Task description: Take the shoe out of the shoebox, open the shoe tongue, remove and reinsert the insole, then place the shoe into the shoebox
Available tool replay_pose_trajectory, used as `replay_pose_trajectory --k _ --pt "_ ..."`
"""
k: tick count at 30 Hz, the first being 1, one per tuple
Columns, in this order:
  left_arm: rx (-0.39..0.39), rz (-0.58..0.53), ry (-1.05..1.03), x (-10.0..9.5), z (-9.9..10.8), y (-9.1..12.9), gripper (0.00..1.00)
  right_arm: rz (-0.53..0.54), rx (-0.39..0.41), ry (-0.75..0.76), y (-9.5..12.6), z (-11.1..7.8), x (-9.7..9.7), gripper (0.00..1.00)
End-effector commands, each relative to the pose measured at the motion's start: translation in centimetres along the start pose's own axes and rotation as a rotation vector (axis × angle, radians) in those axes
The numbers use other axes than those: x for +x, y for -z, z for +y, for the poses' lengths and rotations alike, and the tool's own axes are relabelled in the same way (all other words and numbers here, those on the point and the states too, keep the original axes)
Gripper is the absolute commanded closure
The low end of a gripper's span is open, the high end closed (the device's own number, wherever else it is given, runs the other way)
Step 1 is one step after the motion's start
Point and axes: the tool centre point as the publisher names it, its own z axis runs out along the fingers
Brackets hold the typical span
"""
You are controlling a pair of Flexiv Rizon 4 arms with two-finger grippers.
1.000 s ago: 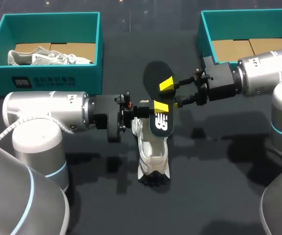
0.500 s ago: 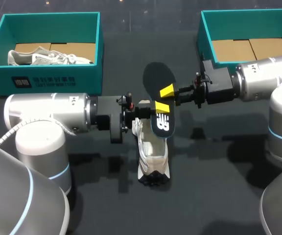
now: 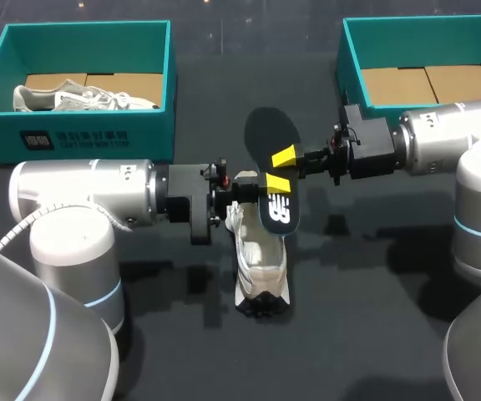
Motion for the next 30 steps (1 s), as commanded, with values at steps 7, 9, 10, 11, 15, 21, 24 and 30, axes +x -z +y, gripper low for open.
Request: replay_pose_trajectory --k 7,9,10,11,15,21,24,30 --pt "-0.020 0.002 0.017 0.3 0.3 -0.7 0.59 0.006 0.007 0.001 -0.5 0.1 -0.3 1.00" --pt "-0.024 0.002 0.019 0.0 0.2 -0.2 0.00 0.006 0.007 0.000 -0.4 0.1 -0.3 1.00" --pt "-0.027 -0.001 0.021 -0.2 0.2 0.3 0.00 0.008 0.006 0.000 -0.3 0.0 -0.4 1.00" --pt "-0.029 -0.004 0.025 -0.5 0.1 0.8 0.00 0.012 0.004 0.002 -0.1 -0.1 -0.4 1.00" --pt "-0.051 -0.003 0.031 -1.4 0.3 3.6 0.00 0.029 -0.011 0.012 0.6 -0.5 -0.5 1.00" --pt "-0.099 0.030 -0.030 -2.0 1.8 6.7 0.00 0.041 -0.036 0.000 1.3 -1.1 -1.2 1.00" --pt "-0.099 0.030 -0.030 -2.0 1.8 6.7 0.00 0.041 -0.036 0.000 1.3 -1.1 -1.2 1.00" --pt "-0.099 0.030 -0.030 -2.0 1.8 6.7 0.00 0.041 -0.036 0.000 1.3 -1.1 -1.2 1.00"
